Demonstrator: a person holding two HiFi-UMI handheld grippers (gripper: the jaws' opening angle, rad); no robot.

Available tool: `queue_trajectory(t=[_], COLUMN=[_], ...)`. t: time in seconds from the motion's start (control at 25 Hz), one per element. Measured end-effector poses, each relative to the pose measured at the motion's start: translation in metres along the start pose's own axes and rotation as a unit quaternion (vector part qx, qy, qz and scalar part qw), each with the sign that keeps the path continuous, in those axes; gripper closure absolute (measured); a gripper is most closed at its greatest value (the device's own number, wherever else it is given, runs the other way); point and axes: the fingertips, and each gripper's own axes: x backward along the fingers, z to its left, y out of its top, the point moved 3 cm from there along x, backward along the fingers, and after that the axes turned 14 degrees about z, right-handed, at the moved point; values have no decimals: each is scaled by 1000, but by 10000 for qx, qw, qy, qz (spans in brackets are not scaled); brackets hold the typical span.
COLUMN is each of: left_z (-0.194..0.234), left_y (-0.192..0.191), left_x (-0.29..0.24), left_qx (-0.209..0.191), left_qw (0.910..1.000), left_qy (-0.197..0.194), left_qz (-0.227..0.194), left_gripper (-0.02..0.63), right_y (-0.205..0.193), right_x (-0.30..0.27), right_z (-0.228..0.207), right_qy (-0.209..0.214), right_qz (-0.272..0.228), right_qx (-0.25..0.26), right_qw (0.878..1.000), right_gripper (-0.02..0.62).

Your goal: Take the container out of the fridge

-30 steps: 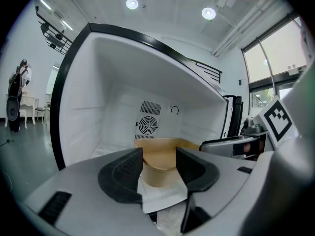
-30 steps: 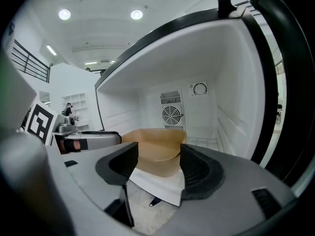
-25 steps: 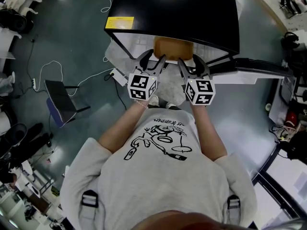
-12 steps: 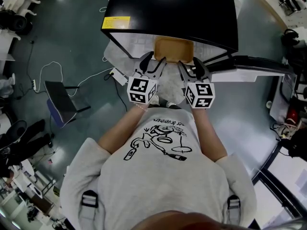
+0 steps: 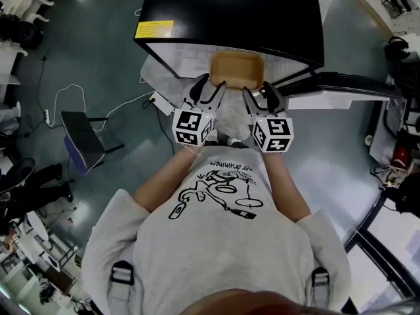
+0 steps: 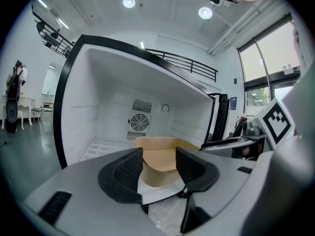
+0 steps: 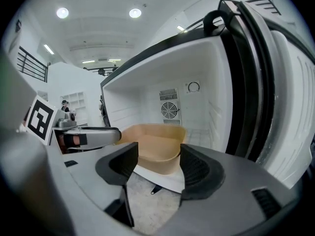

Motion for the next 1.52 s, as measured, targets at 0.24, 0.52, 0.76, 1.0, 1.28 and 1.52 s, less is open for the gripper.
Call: queue_trajectory(t=[0.24, 0.52, 0.76, 1.0, 1.28, 1.52], left_z=[-7, -14, -18, -20, -21, -22], left_y=[-8, -20, -29, -42, -61, -73], left_x=[1, 1, -2, -4, -6, -9], left_qx=[-22, -3, -16, -22, 137, 206], left_qw=[10000, 9998, 9996, 9993, 9986, 9978], left_qy=[-24, -95, -105, -100, -150, -201], left_qz=[65, 191, 275, 351, 489, 589], left_gripper=[388, 388, 388, 390, 390, 390], right_y=[-12, -25, -35, -44, -60, -74], right_x=[4, 8, 8, 8, 5, 1], right_z=[-1, -2, -3, -4, -2, -3], right_qy=[0, -16, -41, -60, -47, -80], right_qz=[84, 185, 253, 325, 421, 512], right_qx=[-18, -51, -77, -88, -93, -115], right_qw=[10000, 9998, 9996, 9994, 9991, 9986], right_gripper=[325, 325, 325, 325, 325, 325])
